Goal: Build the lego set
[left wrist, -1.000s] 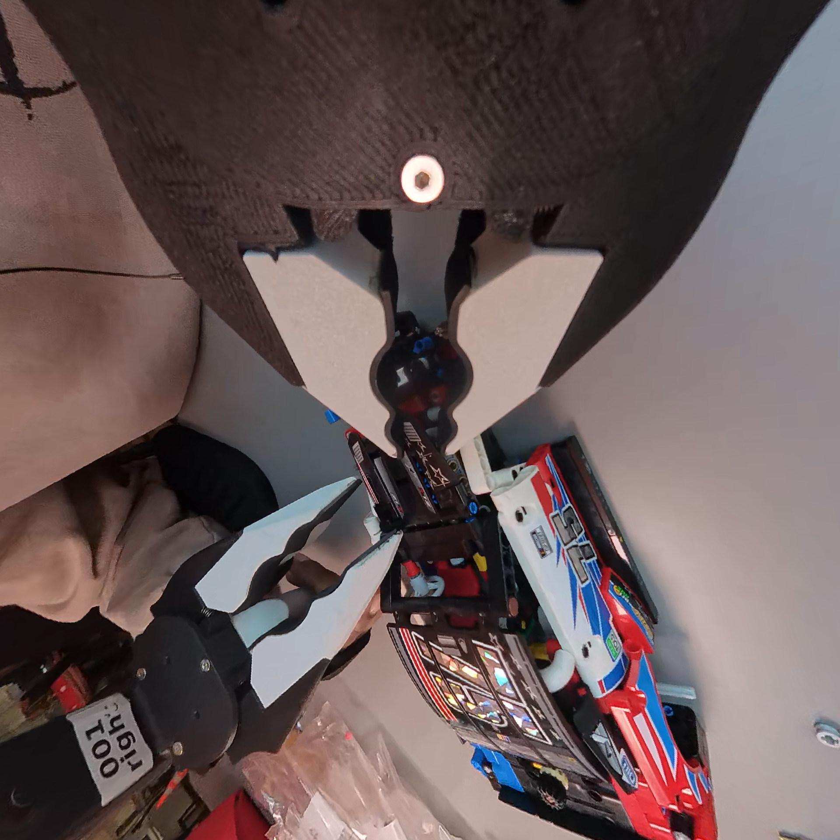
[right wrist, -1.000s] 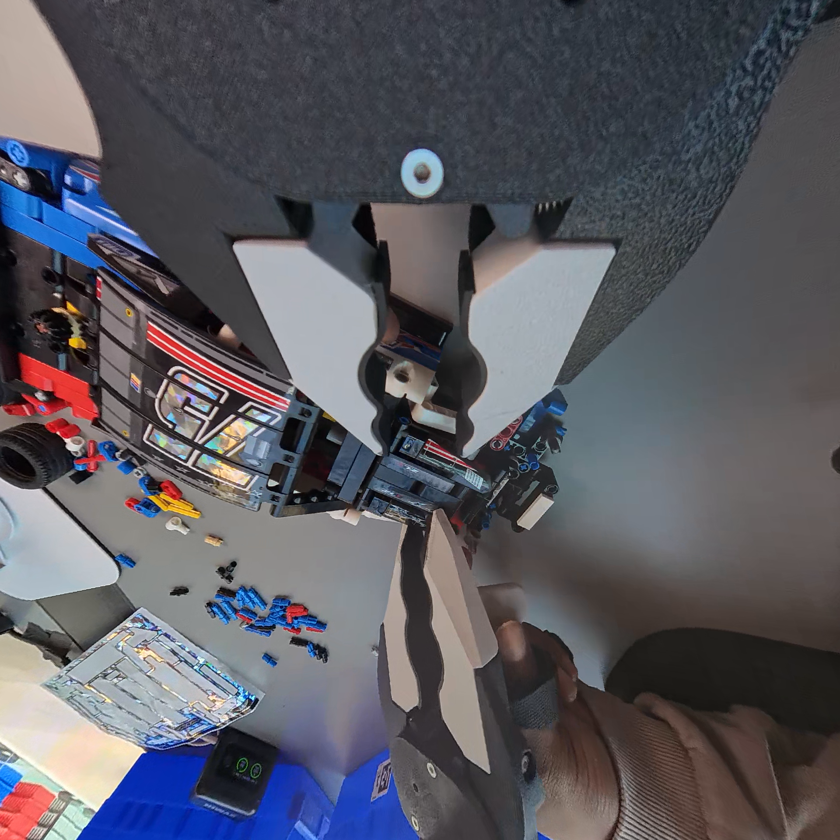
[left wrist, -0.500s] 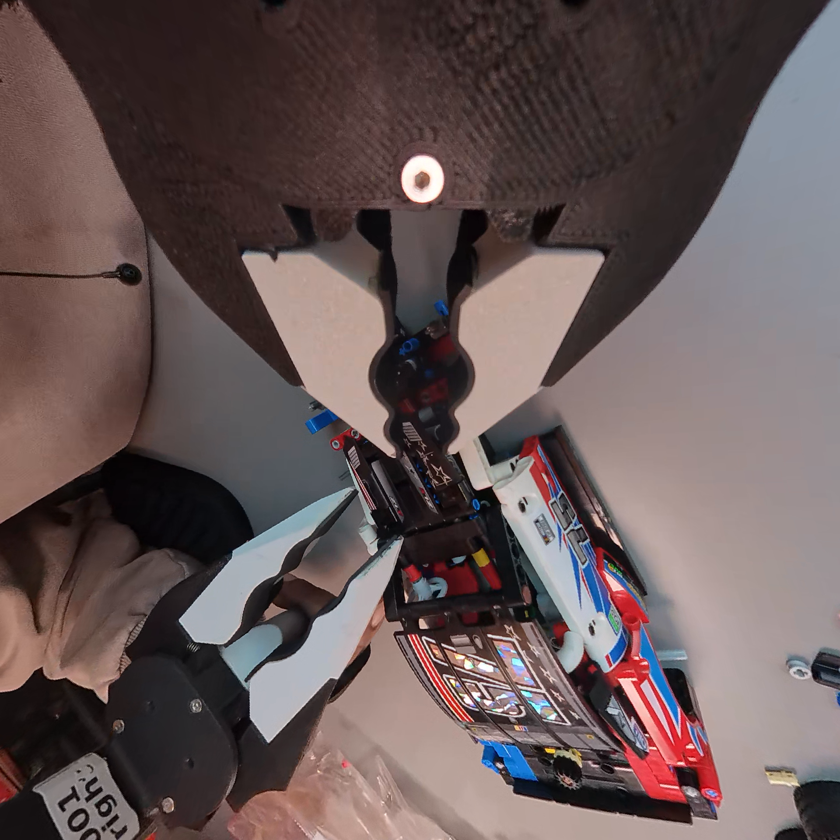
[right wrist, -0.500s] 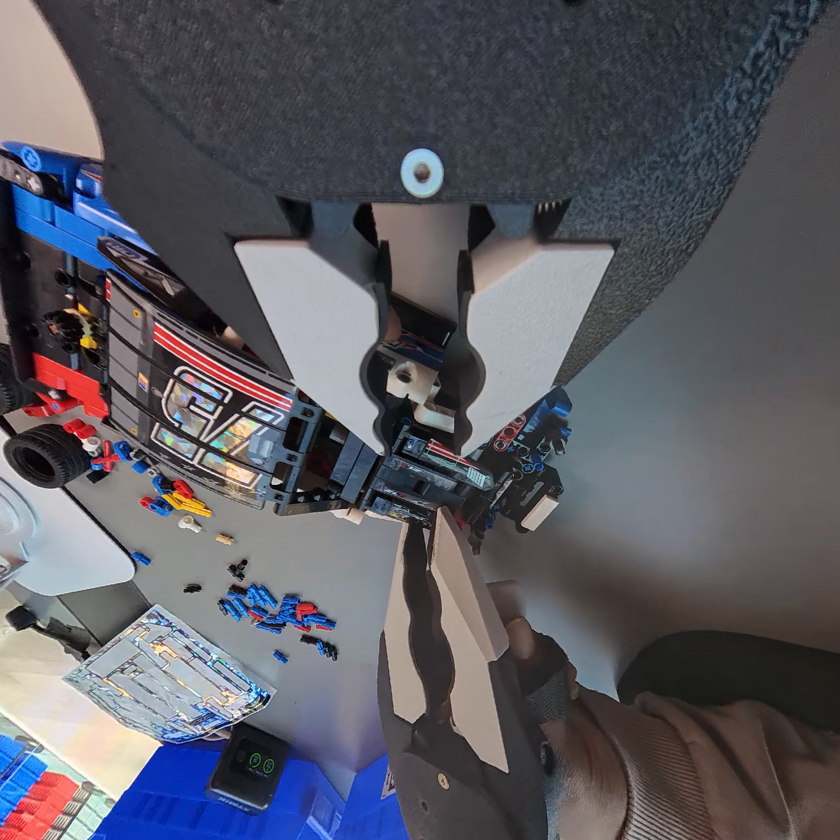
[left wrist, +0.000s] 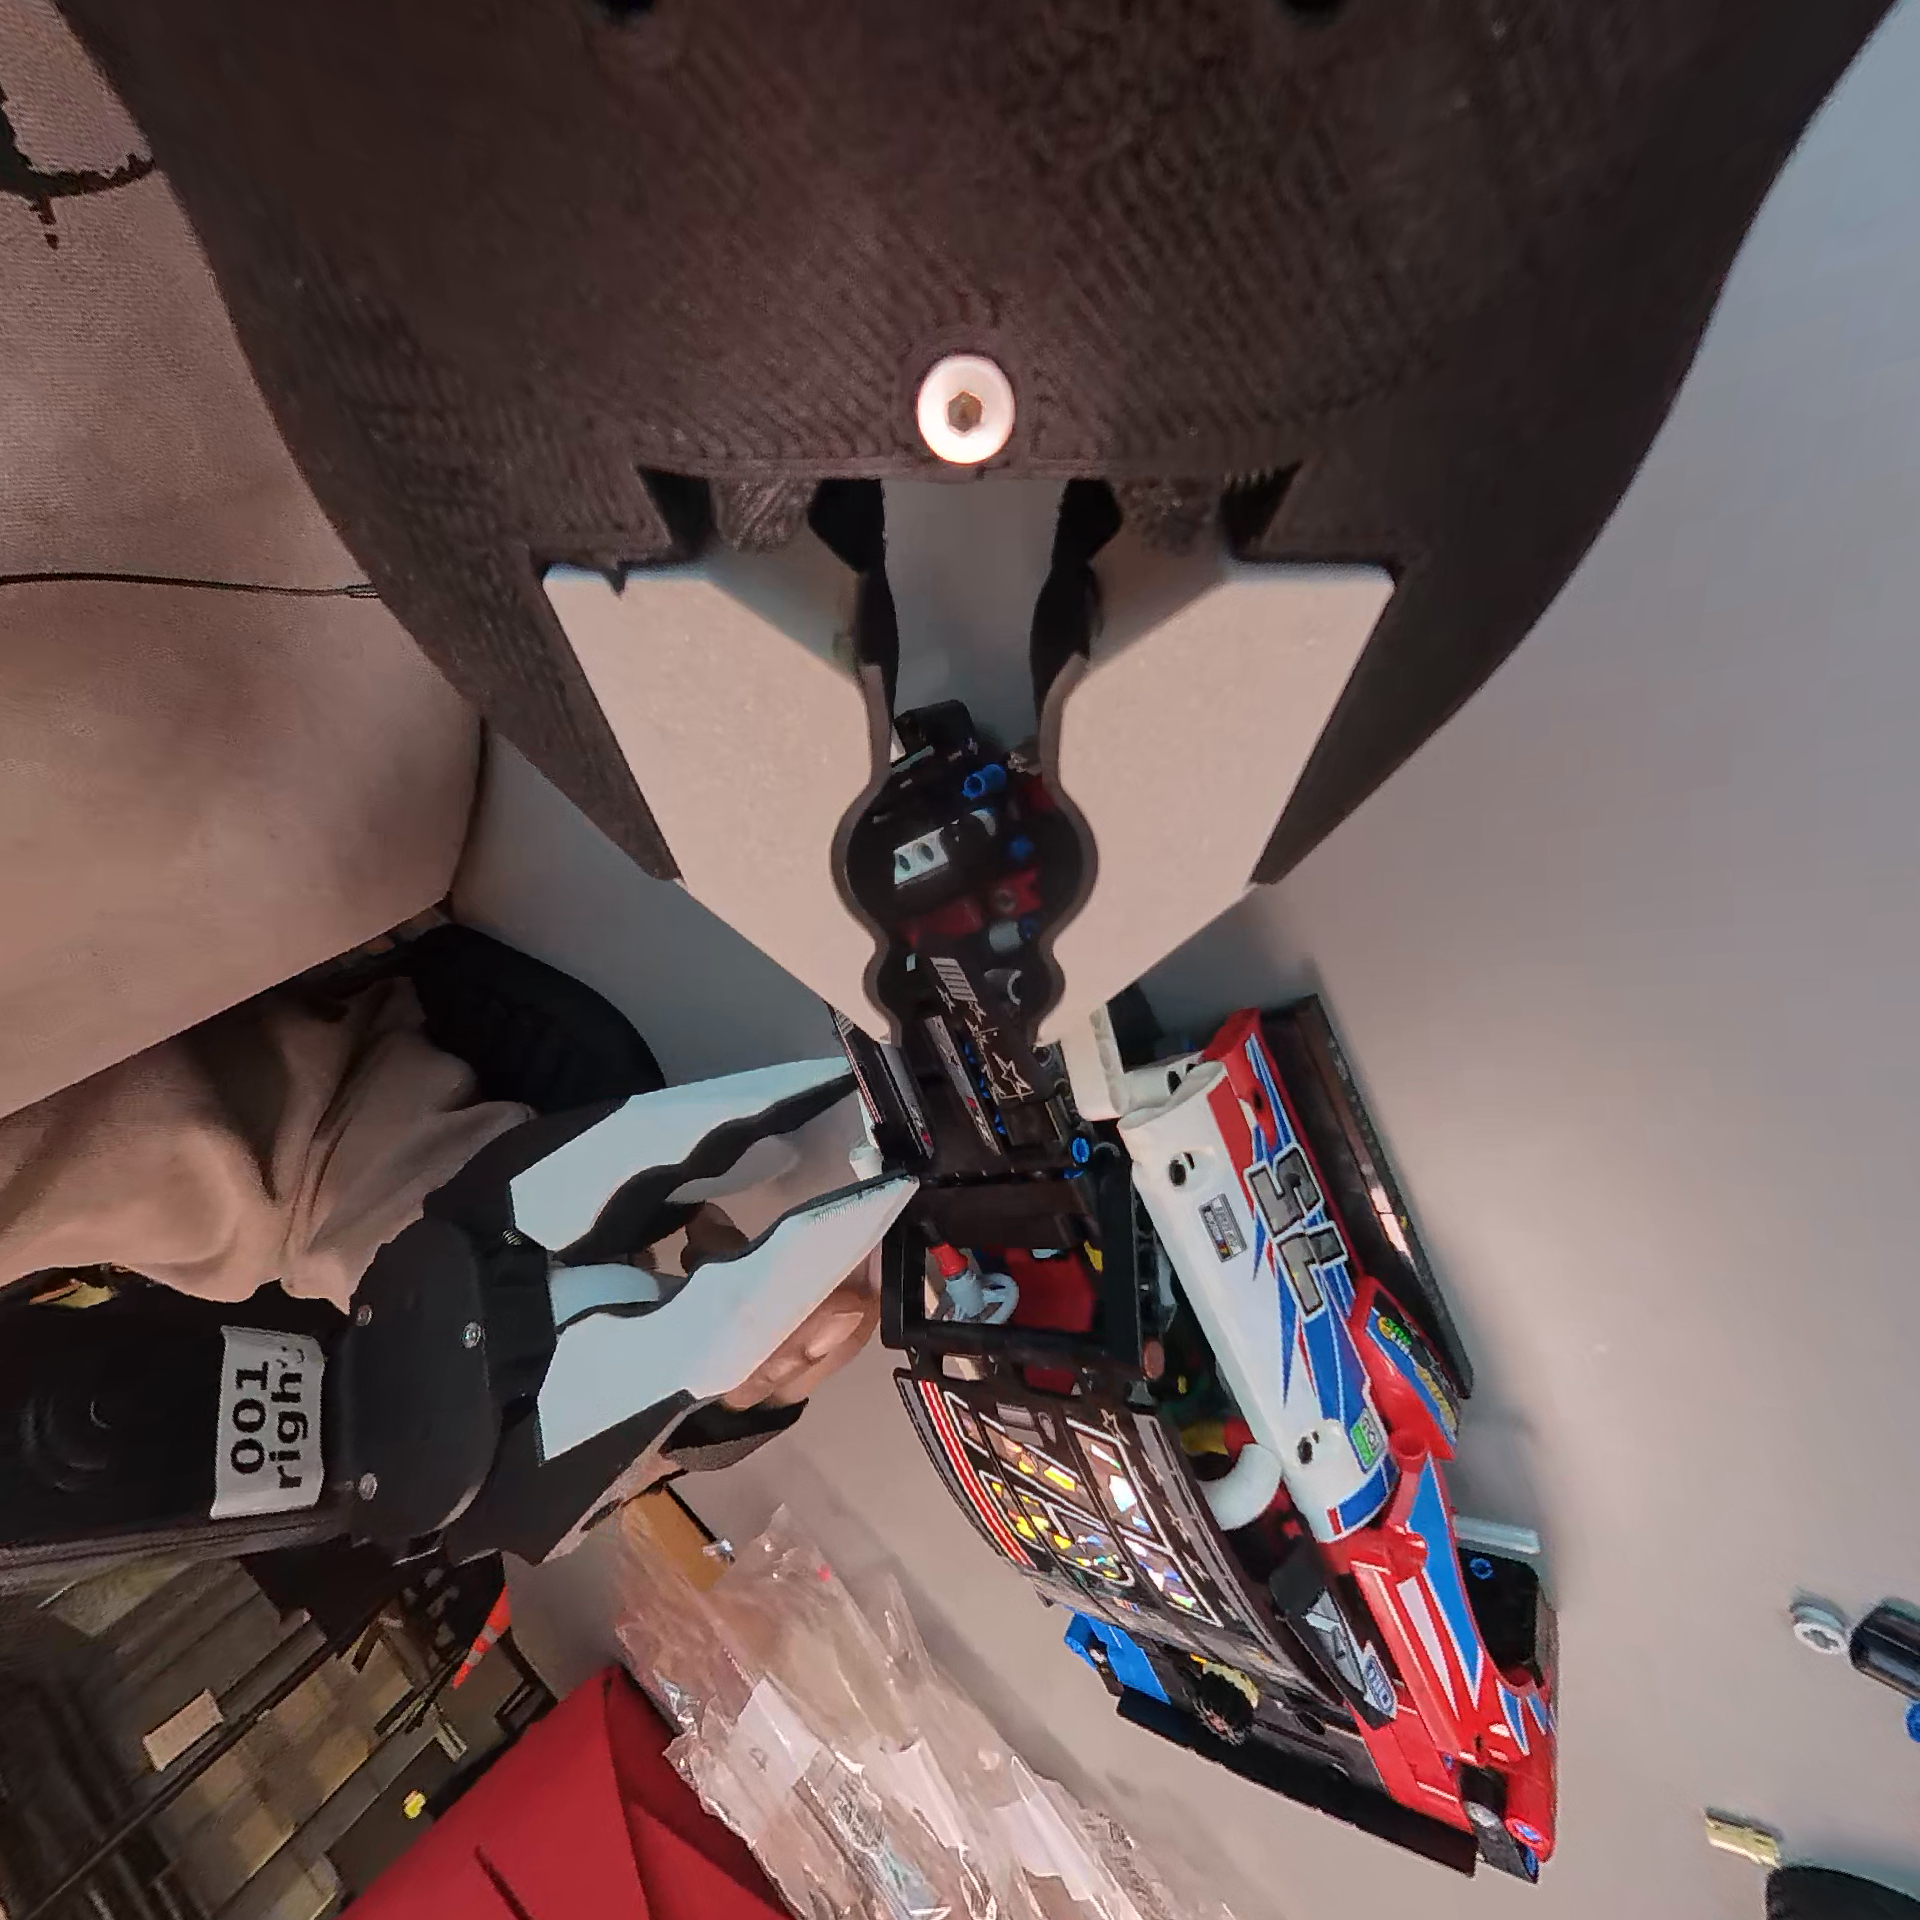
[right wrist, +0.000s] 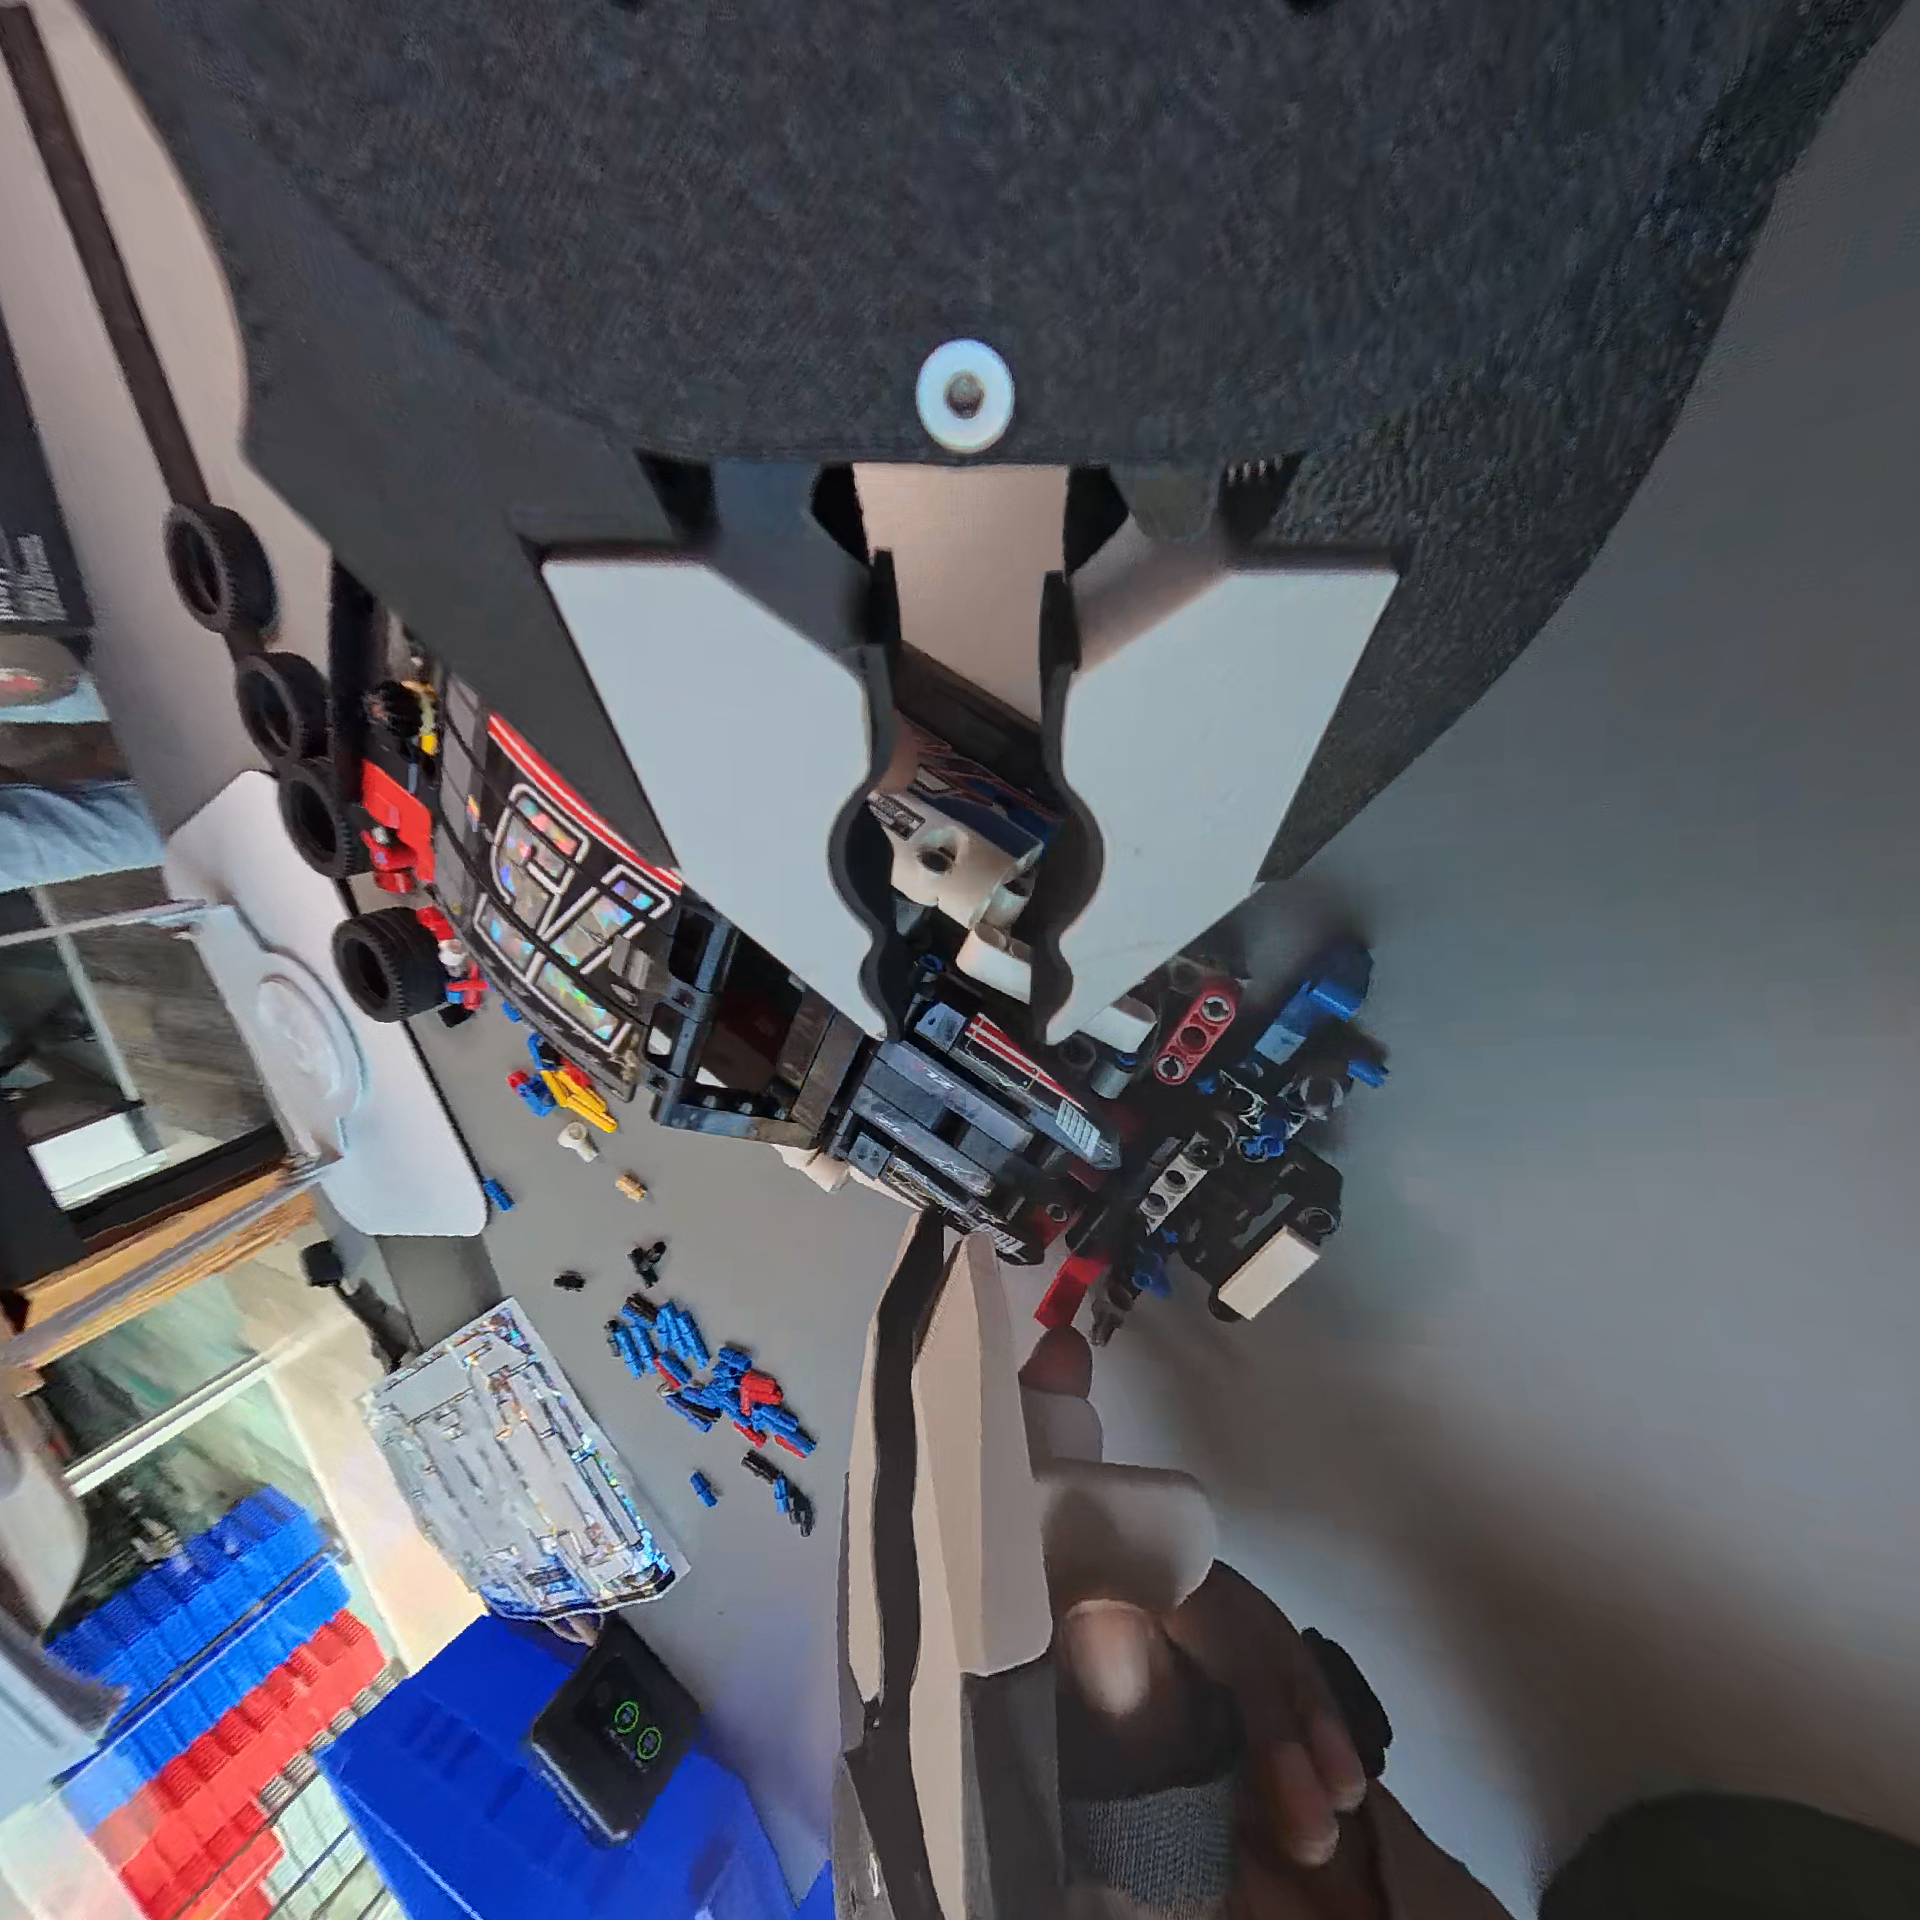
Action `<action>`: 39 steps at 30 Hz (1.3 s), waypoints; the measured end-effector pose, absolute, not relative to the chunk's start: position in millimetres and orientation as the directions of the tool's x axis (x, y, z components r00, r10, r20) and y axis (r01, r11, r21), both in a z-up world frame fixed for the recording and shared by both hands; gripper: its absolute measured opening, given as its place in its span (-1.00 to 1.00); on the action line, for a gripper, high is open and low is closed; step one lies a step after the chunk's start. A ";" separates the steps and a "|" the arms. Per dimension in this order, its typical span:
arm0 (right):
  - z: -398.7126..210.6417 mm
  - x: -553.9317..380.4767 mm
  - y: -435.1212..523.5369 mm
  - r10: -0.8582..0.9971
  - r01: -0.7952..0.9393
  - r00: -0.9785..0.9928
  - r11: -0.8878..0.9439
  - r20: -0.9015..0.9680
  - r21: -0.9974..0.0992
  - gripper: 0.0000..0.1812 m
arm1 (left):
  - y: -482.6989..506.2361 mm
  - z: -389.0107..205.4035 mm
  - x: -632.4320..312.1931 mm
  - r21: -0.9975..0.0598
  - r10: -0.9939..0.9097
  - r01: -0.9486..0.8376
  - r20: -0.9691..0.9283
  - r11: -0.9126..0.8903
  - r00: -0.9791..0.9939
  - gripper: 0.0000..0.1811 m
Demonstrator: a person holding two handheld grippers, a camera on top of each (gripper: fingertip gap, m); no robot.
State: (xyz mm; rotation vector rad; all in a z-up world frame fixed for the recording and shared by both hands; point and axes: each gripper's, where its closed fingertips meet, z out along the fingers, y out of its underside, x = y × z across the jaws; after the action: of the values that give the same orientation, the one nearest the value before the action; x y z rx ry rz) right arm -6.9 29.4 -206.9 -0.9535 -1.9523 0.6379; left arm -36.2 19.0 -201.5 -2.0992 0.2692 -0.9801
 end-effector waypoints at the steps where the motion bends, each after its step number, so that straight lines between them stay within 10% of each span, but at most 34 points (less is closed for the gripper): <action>1: -206.9 -7.1 29.7 0.796 0.378 -0.346 0.602 0.496 -0.704 -0.78 | 18.4 -200.7 -35.4 -0.739 -0.484 0.126 0.550 -0.662 0.680 -0.77; 10: -189.4 -1.8 34.8 0.856 0.374 -0.299 0.512 0.423 -0.773 -0.70 | 1.6 -201.7 -45.8 -0.826 -0.492 0.002 0.337 -0.564 0.803 -0.39; 18: -197.5 22.4 124.1 0.877 0.562 -0.340 0.479 0.340 -0.674 -0.11 | -25.9 -231.2 -41.5 -0.807 -0.586 -0.215 0.188 -0.549 0.788 -0.03; 26: -220.1 4.7 149.7 0.712 0.618 -0.579 0.701 0.396 -0.356 0.07 | -23.3 -240.9 -44.9 -0.804 -0.581 -0.275 0.105 -0.527 0.807 -0.16; 39: -223.6 2.1 143.8 0.723 0.631 -0.554 0.688 0.413 -0.358 -0.05 | -25.1 -239.9 -49.3 -0.806 -0.593 -0.307 0.066 -0.506 0.802 -0.29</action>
State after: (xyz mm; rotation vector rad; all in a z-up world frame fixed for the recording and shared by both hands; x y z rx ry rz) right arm 2.1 143.8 -223.6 -1.0379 -2.3620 0.2270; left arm -49.3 -25.1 -239.9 -2.1319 0.6629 -0.4250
